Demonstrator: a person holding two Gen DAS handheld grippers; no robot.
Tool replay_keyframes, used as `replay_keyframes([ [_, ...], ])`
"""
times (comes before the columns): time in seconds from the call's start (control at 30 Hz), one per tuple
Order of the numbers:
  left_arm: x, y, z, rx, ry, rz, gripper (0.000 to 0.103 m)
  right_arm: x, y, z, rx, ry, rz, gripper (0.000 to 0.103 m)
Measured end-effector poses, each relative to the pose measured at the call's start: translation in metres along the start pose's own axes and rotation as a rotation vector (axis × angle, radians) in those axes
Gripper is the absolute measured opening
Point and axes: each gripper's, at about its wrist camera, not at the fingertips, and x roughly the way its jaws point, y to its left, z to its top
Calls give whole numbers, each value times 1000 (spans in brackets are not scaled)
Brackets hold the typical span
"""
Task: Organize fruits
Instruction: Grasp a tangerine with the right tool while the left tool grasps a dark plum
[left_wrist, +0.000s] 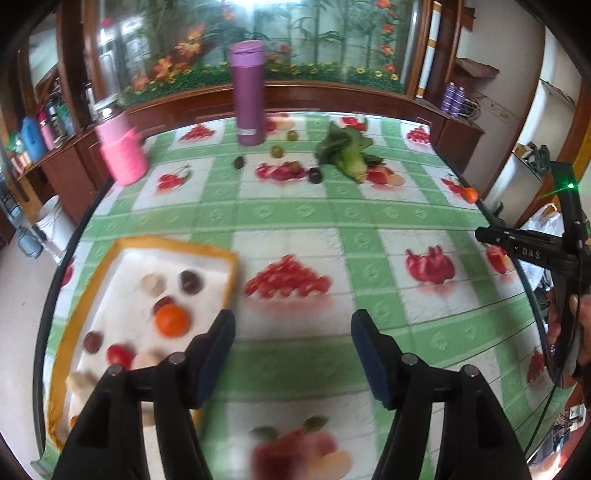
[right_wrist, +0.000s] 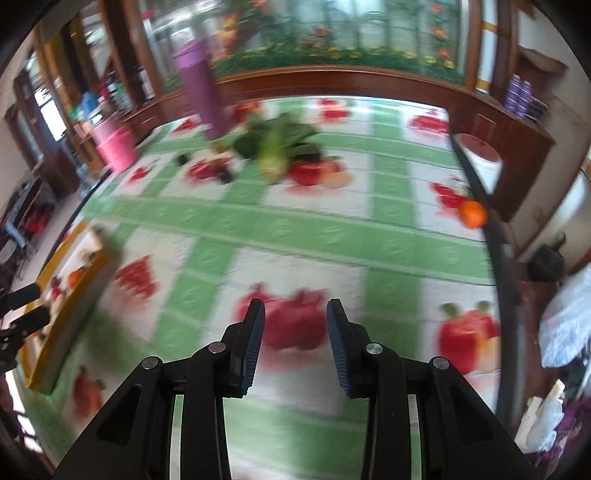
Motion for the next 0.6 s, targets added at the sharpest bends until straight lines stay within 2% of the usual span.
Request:
replay_keyframes([
  [0.17, 32, -28, 28, 36, 16, 19, 69, 15, -71, 22, 41, -42, -117, 34],
  [0.27, 55, -34, 39, 41, 37, 43, 69, 35, -104, 34, 84, -53, -121, 35],
  [0.47, 92, -29, 55, 36, 81, 105, 69, 79, -124, 57, 55, -22, -153, 36],
  [0.6, 109, -26, 65, 33, 95, 128, 69, 88, -132, 61, 46, -33, -161, 39],
])
